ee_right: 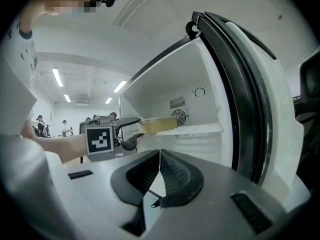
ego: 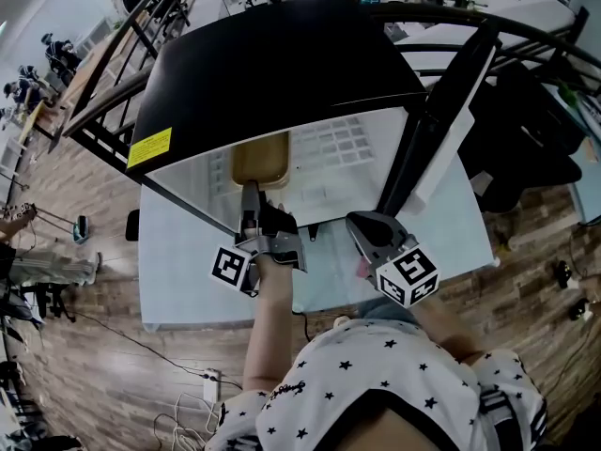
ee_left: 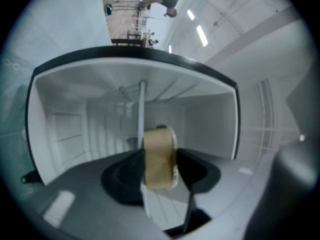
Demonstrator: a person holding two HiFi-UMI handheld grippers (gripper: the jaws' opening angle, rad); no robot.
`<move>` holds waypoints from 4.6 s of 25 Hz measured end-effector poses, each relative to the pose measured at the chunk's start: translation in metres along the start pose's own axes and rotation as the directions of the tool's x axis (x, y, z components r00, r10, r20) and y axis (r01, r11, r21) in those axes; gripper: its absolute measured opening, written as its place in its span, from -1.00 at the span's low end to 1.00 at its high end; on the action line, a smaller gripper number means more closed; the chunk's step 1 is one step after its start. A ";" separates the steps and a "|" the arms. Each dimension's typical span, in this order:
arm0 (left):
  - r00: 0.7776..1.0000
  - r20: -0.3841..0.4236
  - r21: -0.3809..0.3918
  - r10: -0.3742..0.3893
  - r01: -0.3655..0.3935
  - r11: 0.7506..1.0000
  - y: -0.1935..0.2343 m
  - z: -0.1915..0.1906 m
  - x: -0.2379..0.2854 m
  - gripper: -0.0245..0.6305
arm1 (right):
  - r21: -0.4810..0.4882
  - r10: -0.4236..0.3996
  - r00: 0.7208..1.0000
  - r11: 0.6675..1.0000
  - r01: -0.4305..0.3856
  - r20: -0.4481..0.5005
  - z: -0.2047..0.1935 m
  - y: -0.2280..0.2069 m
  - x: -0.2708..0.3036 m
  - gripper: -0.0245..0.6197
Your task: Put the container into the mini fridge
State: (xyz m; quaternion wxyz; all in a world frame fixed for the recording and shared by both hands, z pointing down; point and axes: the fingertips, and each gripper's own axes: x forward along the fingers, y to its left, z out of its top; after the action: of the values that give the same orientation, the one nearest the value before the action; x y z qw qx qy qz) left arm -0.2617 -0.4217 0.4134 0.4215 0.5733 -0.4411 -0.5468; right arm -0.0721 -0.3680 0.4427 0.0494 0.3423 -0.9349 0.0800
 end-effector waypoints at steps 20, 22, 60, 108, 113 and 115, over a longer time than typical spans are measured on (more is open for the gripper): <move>0.996 -0.063 0.044 -0.066 0.069 0.997 -0.014 -0.001 -0.010 0.10 | -0.008 -0.014 1.000 1.000 0.014 -0.018 -0.006 0.010 -0.010 -0.86; 0.995 -0.080 0.055 -0.058 0.063 0.996 -0.014 -0.003 -0.015 0.10 | -0.010 -0.013 1.000 1.000 0.013 -0.018 -0.006 0.016 -0.012 -0.86; 0.932 -0.264 0.765 0.248 0.046 0.642 -0.041 -0.112 -0.224 -0.91 | -0.022 0.119 0.993 0.993 -0.119 -0.004 -0.017 0.109 -0.128 -0.86; 0.917 -0.257 0.772 0.304 0.005 0.636 -0.065 -0.218 -0.401 -0.91 | -0.049 0.192 0.981 0.980 -0.193 -0.012 -0.065 0.179 -0.297 -0.86; 0.919 -0.252 0.769 0.303 0.000 0.639 -0.066 -0.216 -0.400 -0.91 | -0.037 0.202 0.979 0.979 -0.202 -0.005 -0.065 0.184 -0.295 -0.86; 0.920 -0.249 0.767 0.302 -0.003 0.641 -0.066 -0.215 -0.401 -0.91 | -0.035 0.205 0.979 0.978 -0.205 -0.004 -0.065 0.185 -0.294 -0.86</move>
State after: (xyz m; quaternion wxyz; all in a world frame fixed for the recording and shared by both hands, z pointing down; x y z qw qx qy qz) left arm -0.0490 -0.0174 0.4619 0.2630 0.7446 -0.5915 -0.1628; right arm 0.0347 -0.0309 0.4418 0.0472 0.2433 -0.9664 0.0682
